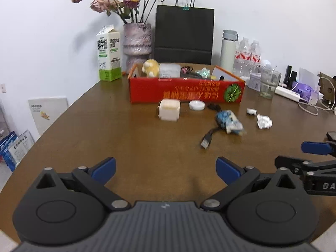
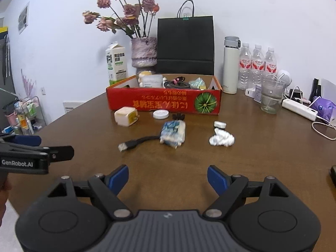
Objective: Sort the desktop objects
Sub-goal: 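Withdraw both tools from the box toward the loose items on the table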
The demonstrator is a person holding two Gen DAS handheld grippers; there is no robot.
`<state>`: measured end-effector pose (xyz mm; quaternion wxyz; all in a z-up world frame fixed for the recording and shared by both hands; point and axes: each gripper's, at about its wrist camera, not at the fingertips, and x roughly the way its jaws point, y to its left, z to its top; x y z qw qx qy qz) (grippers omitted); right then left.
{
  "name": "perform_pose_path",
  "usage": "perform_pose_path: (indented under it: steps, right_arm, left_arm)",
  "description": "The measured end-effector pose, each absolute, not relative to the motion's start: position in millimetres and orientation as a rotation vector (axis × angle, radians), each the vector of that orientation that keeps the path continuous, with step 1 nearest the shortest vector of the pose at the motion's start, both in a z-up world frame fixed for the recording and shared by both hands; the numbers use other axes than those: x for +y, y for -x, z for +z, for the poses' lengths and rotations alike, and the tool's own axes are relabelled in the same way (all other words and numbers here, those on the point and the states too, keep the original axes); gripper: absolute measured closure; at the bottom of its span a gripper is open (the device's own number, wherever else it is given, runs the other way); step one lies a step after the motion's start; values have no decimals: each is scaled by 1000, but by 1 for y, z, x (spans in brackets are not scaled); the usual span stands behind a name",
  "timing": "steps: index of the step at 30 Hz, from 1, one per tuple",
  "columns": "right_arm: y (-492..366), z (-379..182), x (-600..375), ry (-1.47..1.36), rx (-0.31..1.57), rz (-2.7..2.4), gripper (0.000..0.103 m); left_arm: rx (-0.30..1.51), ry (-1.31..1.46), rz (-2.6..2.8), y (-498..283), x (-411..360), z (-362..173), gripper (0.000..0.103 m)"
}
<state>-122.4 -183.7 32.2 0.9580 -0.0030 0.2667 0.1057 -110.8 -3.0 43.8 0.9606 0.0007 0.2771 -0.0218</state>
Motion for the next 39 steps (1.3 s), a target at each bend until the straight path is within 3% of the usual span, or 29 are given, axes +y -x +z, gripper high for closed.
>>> perform_pose_path:
  steps: [23,39]
  right_arm:
    - [175,8,-182,51,589,160,15]
    - [87,21,-178,3,590,195,26]
  left_arm:
    - [611,-64,-109,159,-26,26,0]
    - [603,10,-102,57,-14,40,0]
